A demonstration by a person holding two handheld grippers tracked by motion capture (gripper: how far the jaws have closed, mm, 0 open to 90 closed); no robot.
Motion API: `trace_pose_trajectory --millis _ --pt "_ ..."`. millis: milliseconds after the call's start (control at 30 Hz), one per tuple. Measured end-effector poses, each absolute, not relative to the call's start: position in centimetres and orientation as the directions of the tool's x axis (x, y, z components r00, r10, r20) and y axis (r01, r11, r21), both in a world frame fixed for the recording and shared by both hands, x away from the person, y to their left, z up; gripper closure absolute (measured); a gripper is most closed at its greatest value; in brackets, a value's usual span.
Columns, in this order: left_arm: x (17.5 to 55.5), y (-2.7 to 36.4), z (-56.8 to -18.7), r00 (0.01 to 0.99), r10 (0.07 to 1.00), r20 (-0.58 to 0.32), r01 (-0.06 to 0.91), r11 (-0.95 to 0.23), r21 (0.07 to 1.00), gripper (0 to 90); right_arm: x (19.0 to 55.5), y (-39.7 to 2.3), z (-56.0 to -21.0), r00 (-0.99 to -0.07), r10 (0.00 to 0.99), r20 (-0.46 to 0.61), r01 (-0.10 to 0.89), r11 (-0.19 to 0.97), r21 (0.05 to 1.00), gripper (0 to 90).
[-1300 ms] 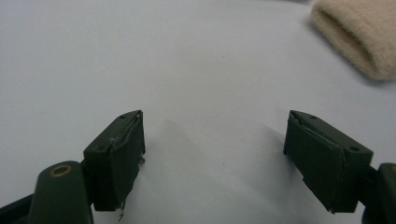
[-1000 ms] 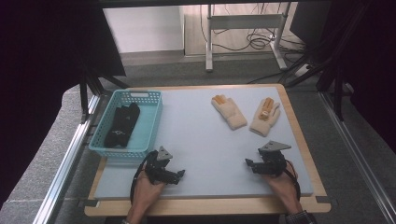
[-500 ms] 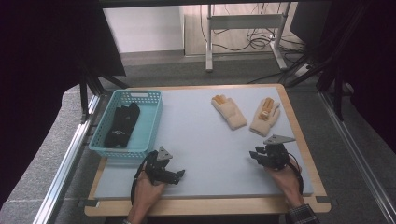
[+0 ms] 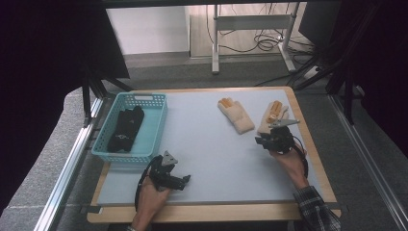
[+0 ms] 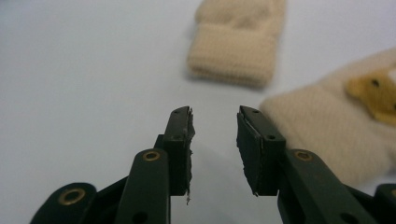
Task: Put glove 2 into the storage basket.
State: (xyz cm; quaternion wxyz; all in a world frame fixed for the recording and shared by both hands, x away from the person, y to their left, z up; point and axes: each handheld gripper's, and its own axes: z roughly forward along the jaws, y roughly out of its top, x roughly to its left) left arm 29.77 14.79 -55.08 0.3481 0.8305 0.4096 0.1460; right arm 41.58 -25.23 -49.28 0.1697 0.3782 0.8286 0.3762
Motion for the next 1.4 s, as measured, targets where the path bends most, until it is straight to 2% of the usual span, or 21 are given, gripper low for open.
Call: trace_pose_trajectory --millis 333,833,1067,1167,1267,1300,1400 --pt "29.8 14.8 -55.1 0.622 0.782 -0.043 0.579 -0.422 0.698 1.2 46.6 -23.0 -49.0 -0.652 0.758 0.028 0.502 0.403 0.765 54.8" --pt "29.8 14.8 -55.1 0.622 0.782 -0.043 0.579 -0.422 0.697 1.2 52.3 -18.7 -49.9 -0.647 0.761 -0.051 0.475 0.455 0.754 35.0" --pt "29.8 14.8 -55.1 0.622 0.782 -0.043 0.579 -0.422 0.697 1.2 54.1 -17.5 -51.1 -0.663 0.748 -0.042 0.495 0.479 0.725 26.9" --pt "29.8 14.8 -55.1 0.624 0.78 -0.041 0.579 -0.427 0.695 1.2 54.6 -17.0 -51.7 -0.663 0.747 -0.039 0.509 0.489 0.708 26.7" --pt "29.8 14.8 -55.1 0.624 0.78 -0.041 0.578 -0.427 0.695 1.2 54.7 -16.4 -52.4 -0.673 0.737 -0.067 0.511 0.528 0.678 31.8" --pt "29.8 14.8 -55.1 0.624 0.78 -0.041 0.579 -0.427 0.695 1.2 54.5 -16.3 -52.4 -0.675 0.734 -0.075 0.503 0.532 0.681 40.8" --pt "29.8 14.8 -55.1 0.624 0.78 -0.041 0.578 -0.427 0.695 1.2 54.2 -15.7 -52.0 -0.653 0.753 -0.083 0.529 0.532 0.66 51.7"
